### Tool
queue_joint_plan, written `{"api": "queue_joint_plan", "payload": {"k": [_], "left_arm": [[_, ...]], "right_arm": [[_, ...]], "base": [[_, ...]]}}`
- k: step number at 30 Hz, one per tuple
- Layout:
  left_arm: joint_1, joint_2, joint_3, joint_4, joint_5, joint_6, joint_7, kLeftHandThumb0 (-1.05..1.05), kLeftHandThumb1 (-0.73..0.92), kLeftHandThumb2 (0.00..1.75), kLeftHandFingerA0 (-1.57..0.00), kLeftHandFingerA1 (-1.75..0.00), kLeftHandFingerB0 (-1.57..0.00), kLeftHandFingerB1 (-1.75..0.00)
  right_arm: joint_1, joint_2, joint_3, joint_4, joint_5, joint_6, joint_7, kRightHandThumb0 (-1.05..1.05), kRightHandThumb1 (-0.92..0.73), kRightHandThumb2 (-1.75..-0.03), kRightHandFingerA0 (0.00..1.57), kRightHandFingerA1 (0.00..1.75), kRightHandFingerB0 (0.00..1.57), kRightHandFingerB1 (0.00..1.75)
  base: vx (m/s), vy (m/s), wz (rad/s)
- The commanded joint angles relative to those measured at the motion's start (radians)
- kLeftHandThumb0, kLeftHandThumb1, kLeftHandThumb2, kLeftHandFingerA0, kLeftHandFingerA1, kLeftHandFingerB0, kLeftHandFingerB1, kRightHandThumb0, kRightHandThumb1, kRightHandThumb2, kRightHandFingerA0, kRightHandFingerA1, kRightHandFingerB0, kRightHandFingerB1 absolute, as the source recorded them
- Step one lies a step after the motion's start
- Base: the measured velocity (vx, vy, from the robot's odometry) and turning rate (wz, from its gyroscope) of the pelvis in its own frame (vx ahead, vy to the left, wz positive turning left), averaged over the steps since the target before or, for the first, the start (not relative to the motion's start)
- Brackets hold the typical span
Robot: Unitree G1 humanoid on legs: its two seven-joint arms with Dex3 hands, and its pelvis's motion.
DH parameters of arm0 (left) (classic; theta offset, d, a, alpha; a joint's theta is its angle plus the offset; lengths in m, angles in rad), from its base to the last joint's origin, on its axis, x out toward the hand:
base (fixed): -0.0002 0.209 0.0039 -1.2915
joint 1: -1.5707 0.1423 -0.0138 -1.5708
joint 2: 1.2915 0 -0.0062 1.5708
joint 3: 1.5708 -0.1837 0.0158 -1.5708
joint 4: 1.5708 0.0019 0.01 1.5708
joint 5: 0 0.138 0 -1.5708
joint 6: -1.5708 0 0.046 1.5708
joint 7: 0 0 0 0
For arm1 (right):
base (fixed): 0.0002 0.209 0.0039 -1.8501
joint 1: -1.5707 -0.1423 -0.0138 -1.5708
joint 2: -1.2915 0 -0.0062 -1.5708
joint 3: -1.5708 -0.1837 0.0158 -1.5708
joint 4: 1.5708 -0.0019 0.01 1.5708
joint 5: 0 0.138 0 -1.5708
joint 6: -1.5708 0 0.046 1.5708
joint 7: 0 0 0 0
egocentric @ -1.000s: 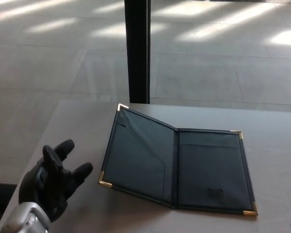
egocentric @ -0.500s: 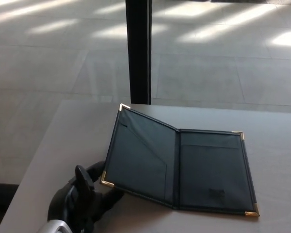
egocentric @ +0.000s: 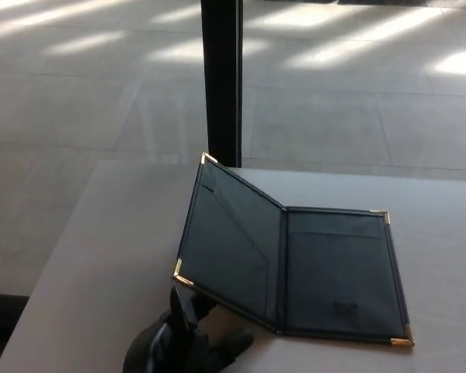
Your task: The robot uses its left hand to push the cover of the diary kept in the middle of the desk to close it
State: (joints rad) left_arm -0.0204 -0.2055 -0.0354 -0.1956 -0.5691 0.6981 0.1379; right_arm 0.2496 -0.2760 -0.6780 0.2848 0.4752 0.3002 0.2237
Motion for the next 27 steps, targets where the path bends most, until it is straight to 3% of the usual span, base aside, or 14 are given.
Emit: {"api": "queue_joint_plan", "payload": {"k": [1, 10, 16, 17, 18, 19, 20, 21, 22, 23, 24, 25, 26, 27], "left_arm": [[-0.057, -0.188, -0.111, -0.086, -0.073, 0.065, 0.056, -1.05, 0.92, 0.89, -0.42, -0.52, -0.26, -0.42], [-0.365, -0.144, -0.254, -0.182, -0.005, 0.059, 0.068, -1.02, 0.92, 0.99, -0.32, -0.50, -0.19, -0.42], [-0.680, -0.116, -0.232, -0.089, 0.068, 0.058, 0.059, -1.04, 0.92, 0.95, -0.40, -0.50, -0.29, -0.44], [-0.720, -0.115, -0.237, -0.073, 0.074, 0.075, 0.057, -1.01, 0.85, 1.25, -0.37, -0.55, -0.30, -0.50], [-0.735, -0.094, -0.266, -0.064, 0.092, 0.076, 0.030, -1.05, 0.92, 0.94, -0.43, -0.47, -0.32, -0.40], [-0.730, -0.094, -0.283, -0.059, 0.092, 0.084, 0.023, -1.05, 0.92, 0.91, -0.43, -0.50, -0.33, -0.45], [-0.719, -0.093, -0.309, -0.056, 0.095, 0.099, 0.020, -1.00, 0.83, 1.23, -0.40, -0.56, -0.33, -0.51], [-0.716, -0.082, -0.328, -0.050, 0.094, 0.117, 0.011, -1.05, 0.92, 0.93, -0.44, -0.47, -0.37, -0.40], [-0.717, -0.066, -0.344, -0.043, 0.089, 0.136, -0.002, -1.05, 0.92, 0.93, -0.44, -0.47, -0.37, -0.40], [-0.692, -0.066, -0.376, -0.033, 0.099, 0.135, 0.006, -1.05, 0.92, 0.92, -0.43, -0.51, -0.36, -0.45], [-0.690, -0.060, -0.373, -0.038, 0.097, 0.136, 0.009, -1.05, 0.92, 0.92, -0.43, -0.51, -0.36, -0.45], [-0.603, -0.089, -0.428, 0.009, 0.094, 0.124, 0.017, -0.99, 0.85, 1.23, -0.39, -0.56, -0.33, -0.52], [-0.560, -0.111, -0.429, 0.016, 0.076, 0.147, 0.043, -1.05, 0.92, 0.88, -0.43, -0.50, -0.36, -0.45], [-0.542, -0.118, -0.427, 0.013, 0.070, 0.157, 0.055, -1.05, 0.92, 0.88, -0.43, -0.50, -0.36, -0.45]], "right_arm": [[0.031, -0.010, -0.012, -0.030, 0.011, 0.014, -0.009, -0.75, -0.92, -0.67, 0.54, 0.67, 0.54, 0.50], [0.040, -0.014, -0.004, -0.068, 0.012, 0.044, -0.019, -0.74, -0.92, -0.68, 0.52, 0.68, 0.53, 0.51], [0.056, -0.014, 0.002, -0.061, 0.004, 0.043, -0.012, -0.74, -0.92, -0.68, 0.52, 0.65, 0.50, 0.46], [0.056, -0.015, 0.005, -0.056, 0.001, 0.040, -0.008, -0.80, -0.75, -0.91, 0.52, 0.69, 0.46, 0.53], [0.054, -0.016, 0.006, -0.051, 0.001, 0.037, -0.005, -0.80, -0.75, -0.91, 0.51, 0.68, 0.45, 0.52], [0.053, -0.017, 0.007, -0.051, 0.000, 0.037, -0.007, -0.76, -0.92, -0.67, 0.53, 0.67, 0.51, 0.47], [0.048, -0.019, 0.011, -0.046, -0.006, 0.035, -0.010, -0.76, -0.92, -0.67, 0.54, 0.66, 0.52, 0.47], [0.042, -0.023, 0.015, -0.040, -0.011, 0.033, -0.011, -0.75, -0.92, -0.68, 0.53, 0.64, 0.51, 0.46], [0.036, -0.026, 0.018, -0.033, -0.013, 0.032, -0.010, -0.75, -0.92, -0.68, 0.53, 0.64, 0.51, 0.46], [0.029, -0.028, 0.021, -0.019, -0.017, 0.021, -0.004, -0.80, -0.75, -0.90, 0.53, 0.68, 0.46, 0.51], [0.024, -0.030, 0.027, -0.019, -0.019, 0.023, -0.005, -0.80, -0.75, -0.90, 0.53, 0.68, 0.46, 0.51], [0.031, -0.030, 0.029, -0.046, -0.014, 0.036, -0.010, -0.76, -0.92, -0.68, 0.54, 0.65, 0.52, 0.47], [0.029, -0.031, 0.038, -0.053, -0.017, 0.041, -0.010, -0.76, -0.92, -0.68, 0.54, 0.64, 0.52, 0.47], [0.027, -0.033, 0.045, -0.056, -0.019, 0.044, -0.010, -0.76, -0.92, -0.68, 0.54, 0.64, 0.52, 0.47]], "base": [[0.00, 0.000, 0.00], [0.00, 0.000, 0.00], [0.00, 0.000, 0.00], [0.00, 0.000, 0.00], [0.00, 0.000, 0.00], [0.00, 0.000, 0.00], [0.00, 0.000, 0.00], [0.00, 0.000, 0.00], [0.00, 0.000, 0.00], [0.00, 0.000, 0.00], [0.00, 0.000, 0.06], [0.00, 0.000, 0.00], [0.00, 0.000, 0.00], [0.00, 0.000, 0.00]]}}
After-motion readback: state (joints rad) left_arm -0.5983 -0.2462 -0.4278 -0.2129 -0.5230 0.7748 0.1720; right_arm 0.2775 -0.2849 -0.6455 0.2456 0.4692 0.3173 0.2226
